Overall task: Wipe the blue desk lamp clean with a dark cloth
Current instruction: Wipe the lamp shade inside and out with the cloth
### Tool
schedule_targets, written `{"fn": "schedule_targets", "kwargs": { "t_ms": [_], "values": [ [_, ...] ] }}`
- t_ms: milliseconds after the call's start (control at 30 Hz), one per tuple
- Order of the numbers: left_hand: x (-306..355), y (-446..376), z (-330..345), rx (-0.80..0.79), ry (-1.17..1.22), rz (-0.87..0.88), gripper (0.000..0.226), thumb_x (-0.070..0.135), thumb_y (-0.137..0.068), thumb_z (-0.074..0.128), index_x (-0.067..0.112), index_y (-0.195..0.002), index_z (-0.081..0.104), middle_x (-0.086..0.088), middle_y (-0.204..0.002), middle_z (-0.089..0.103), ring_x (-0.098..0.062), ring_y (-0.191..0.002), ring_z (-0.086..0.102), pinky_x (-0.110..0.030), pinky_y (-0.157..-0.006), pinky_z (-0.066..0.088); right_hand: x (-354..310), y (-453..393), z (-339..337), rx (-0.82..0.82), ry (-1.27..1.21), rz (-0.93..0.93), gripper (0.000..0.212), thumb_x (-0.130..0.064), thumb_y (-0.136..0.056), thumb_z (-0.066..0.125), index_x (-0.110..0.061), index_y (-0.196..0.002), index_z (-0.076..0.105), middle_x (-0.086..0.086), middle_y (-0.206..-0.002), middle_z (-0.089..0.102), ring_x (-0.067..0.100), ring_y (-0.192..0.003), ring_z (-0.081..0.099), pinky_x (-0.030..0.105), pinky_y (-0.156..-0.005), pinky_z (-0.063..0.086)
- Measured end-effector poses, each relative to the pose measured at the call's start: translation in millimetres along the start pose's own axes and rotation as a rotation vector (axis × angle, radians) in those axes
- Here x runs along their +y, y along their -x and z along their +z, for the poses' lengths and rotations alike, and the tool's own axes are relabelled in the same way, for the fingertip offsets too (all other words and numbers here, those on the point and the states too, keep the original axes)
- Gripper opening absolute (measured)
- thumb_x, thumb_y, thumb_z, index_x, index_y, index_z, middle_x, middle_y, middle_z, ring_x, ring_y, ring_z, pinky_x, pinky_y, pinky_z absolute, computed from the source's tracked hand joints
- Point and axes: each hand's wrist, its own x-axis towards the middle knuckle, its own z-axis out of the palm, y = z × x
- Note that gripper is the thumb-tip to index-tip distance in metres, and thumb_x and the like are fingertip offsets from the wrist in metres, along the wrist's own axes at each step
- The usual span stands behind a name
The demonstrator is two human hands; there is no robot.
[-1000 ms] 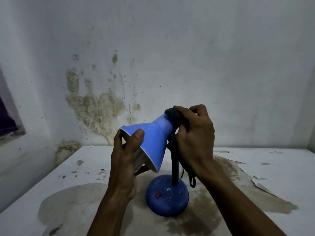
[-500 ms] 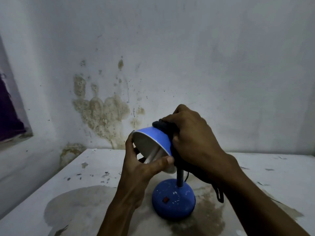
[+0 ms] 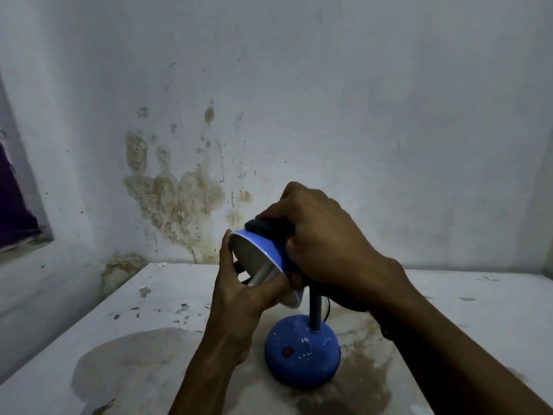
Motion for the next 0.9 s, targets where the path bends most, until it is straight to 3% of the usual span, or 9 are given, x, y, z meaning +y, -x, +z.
{"fn": "schedule_targets", "kwargs": {
  "t_ms": [167,233,333,467,533,700,900],
  "values": [
    [0,1,-2,-0.004,0.015,0.015,0.109,0.044,-0.037,0.092,0.051,-0.135,0.045,-0.004,-0.128,0.06,-0.027,-0.119,0.061,-0.052,-0.084,0.06,12,9,-3,-0.037,-0.223,-0.114,0.05,-0.008,-0.078,0.048,-0.028,-0.117,0.074,-0.005,-0.099,0.057,0.015,-0.092,0.057,0.033,-0.074,0.051],
    [0,1,0,0.006,0.011,0.019,0.107,0.044,-0.036,0.092,0.049,-0.133,0.047,-0.002,-0.124,0.062,-0.026,-0.119,0.061,-0.052,-0.085,0.059,26,7,0,0.027,-0.18,-0.035,0.057,-0.011,-0.073,0.043,-0.032,-0.115,0.074,-0.006,-0.099,0.056,0.019,-0.093,0.058,0.036,-0.074,0.051],
    [0,-1,3,0.033,0.002,0.025,0.109,0.047,-0.035,0.091,0.046,-0.135,0.046,0.001,-0.121,0.062,-0.02,-0.115,0.062,-0.049,-0.082,0.061,36,7,5,0.085,-0.009,0.059,0.054,-0.006,-0.08,0.05,-0.038,-0.117,0.072,-0.004,-0.099,0.053,0.02,-0.09,0.055,0.033,-0.068,0.044],
    [0,-1,0,0.014,0.049,0.014,0.098,0.04,-0.039,0.089,0.045,-0.13,0.052,-0.005,-0.12,0.064,-0.02,-0.105,0.069,-0.041,-0.073,0.062,27,27,13,0.112,-0.188,-0.126,0.051,-0.013,-0.079,0.044,-0.026,-0.118,0.074,-0.002,-0.1,0.055,0.018,-0.084,0.057,0.035,-0.067,0.05],
    [0,0,-4,-0.007,0.061,0.014,0.09,0.037,-0.042,0.088,0.046,-0.125,0.056,-0.007,-0.123,0.063,-0.027,-0.108,0.068,-0.042,-0.072,0.061,29,34,16,0.098,-0.289,-0.198,0.052,-0.018,-0.079,0.038,-0.02,-0.115,0.075,-0.002,-0.103,0.056,0.016,-0.081,0.058,0.029,-0.065,0.05],
    [-1,-2,-4,-0.014,0.036,-0.001,0.101,0.037,-0.04,0.091,0.042,-0.133,0.05,-0.013,-0.124,0.06,-0.036,-0.115,0.062,-0.047,-0.073,0.062,42,22,23,0.253,-0.185,-0.024,0.055,-0.011,-0.074,0.044,-0.03,-0.115,0.075,-0.002,-0.098,0.056,0.022,-0.083,0.06,0.043,-0.068,0.054],
    [-1,-1,-8,-0.046,0.081,0.007,0.09,0.034,-0.044,0.088,0.043,-0.127,0.055,-0.012,-0.128,0.059,-0.03,-0.11,0.068,-0.045,-0.073,0.061,24,30,22,0.137,-0.303,-0.187,0.051,-0.016,-0.077,0.041,-0.023,-0.114,0.075,-0.004,-0.101,0.054,0.016,-0.083,0.058,0.042,-0.064,0.054]
  ]
}}
